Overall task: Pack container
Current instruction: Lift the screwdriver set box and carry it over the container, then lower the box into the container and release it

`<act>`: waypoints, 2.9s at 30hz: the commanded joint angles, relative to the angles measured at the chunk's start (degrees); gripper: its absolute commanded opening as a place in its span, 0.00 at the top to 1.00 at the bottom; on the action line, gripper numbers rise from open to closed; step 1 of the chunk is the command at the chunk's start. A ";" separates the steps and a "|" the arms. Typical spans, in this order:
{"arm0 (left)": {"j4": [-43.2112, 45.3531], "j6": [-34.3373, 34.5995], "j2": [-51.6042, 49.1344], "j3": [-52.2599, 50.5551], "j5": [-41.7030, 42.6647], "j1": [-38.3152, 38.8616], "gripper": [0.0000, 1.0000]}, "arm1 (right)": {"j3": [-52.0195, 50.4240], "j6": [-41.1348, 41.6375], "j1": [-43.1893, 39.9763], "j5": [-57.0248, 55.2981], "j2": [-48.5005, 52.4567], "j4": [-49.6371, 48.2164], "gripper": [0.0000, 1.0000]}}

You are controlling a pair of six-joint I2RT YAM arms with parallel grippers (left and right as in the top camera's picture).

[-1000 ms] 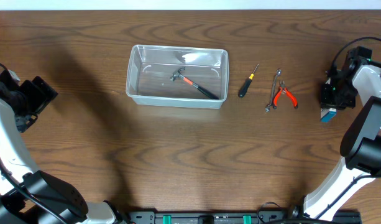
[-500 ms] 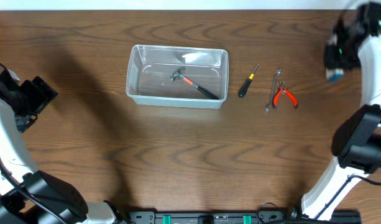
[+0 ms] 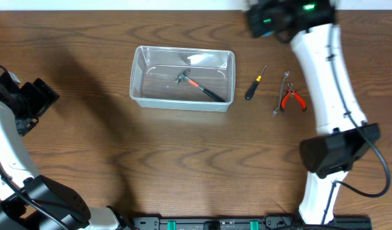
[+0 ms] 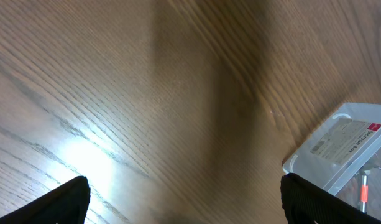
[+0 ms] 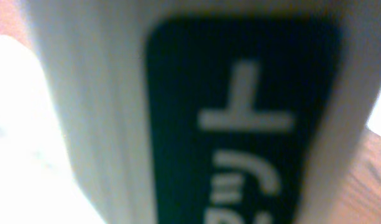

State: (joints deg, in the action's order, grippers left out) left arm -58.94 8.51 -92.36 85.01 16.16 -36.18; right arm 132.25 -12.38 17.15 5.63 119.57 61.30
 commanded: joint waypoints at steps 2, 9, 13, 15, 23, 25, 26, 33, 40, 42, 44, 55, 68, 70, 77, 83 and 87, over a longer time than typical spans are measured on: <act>-0.17 -1.01 0.50 0.61 -0.33 0.26 0.09 | 0.61 -4.13 6.97 1.05 -0.39 -1.09 0.89; -0.17 -1.01 0.50 0.61 -0.33 0.26 0.10 | -0.15 -5.29 15.30 1.05 2.25 -1.05 0.91; -0.17 -0.98 0.50 0.61 -0.33 0.26 0.10 | -0.15 -5.29 17.77 1.03 6.14 -1.07 0.91; -0.17 -1.01 0.50 0.61 -0.33 0.26 0.10 | -0.15 -5.29 18.21 0.83 8.44 -1.03 0.91; -0.17 -1.01 0.50 0.61 -0.33 0.26 0.10 | -0.15 -5.25 18.18 0.61 17.25 0.35 0.91; -0.17 -0.98 0.50 0.61 -0.33 0.26 0.10 | -0.15 -5.25 18.18 0.61 18.86 0.85 0.91; -0.17 -0.98 0.50 0.61 -0.33 0.26 0.10 | -0.15 -5.25 18.18 0.61 19.50 0.98 0.91; -0.17 -1.01 0.50 0.61 -0.33 0.26 0.09 | -0.15 -4.98 18.21 0.70 21.40 1.09 0.92; -0.17 -1.01 0.50 0.61 -0.33 0.26 0.10 | -0.15 -4.98 18.32 6.19 21.40 1.75 0.93; -0.17 -1.01 0.50 0.61 -0.33 0.26 0.10 | -0.15 -4.98 18.58 8.15 21.40 2.03 0.92; -0.17 -1.01 0.50 0.61 -0.33 0.26 0.10 | -0.15 -5.01 19.21 8.59 21.40 2.38 0.92; -0.17 -1.01 0.50 0.61 -0.33 0.26 0.09 | -0.15 -5.01 24.26 8.79 21.40 2.91 0.85; -0.17 -0.98 0.50 0.61 -0.33 0.26 0.10 | -0.15 -4.33 24.92 6.40 21.40 3.26 0.30; -0.17 -0.98 0.50 0.61 -0.33 0.26 0.09 | -0.15 -4.33 24.41 6.40 21.40 3.23 0.30; -0.17 -1.01 0.50 0.61 -0.33 0.26 0.10 | -0.15 -1.09 21.99 -0.37 21.40 2.49 0.27; -0.17 -0.98 0.50 0.61 -0.33 0.26 0.10 | -0.13 1.20 19.32 -1.11 21.33 2.60 0.25; -0.17 -1.01 0.50 0.61 -0.33 0.26 0.10 | 0.07 1.22 18.73 -1.14 20.09 2.91 0.23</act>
State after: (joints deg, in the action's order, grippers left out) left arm -58.96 8.51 -92.36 85.01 16.14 -36.18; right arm 131.81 -12.47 35.99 5.15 140.66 63.96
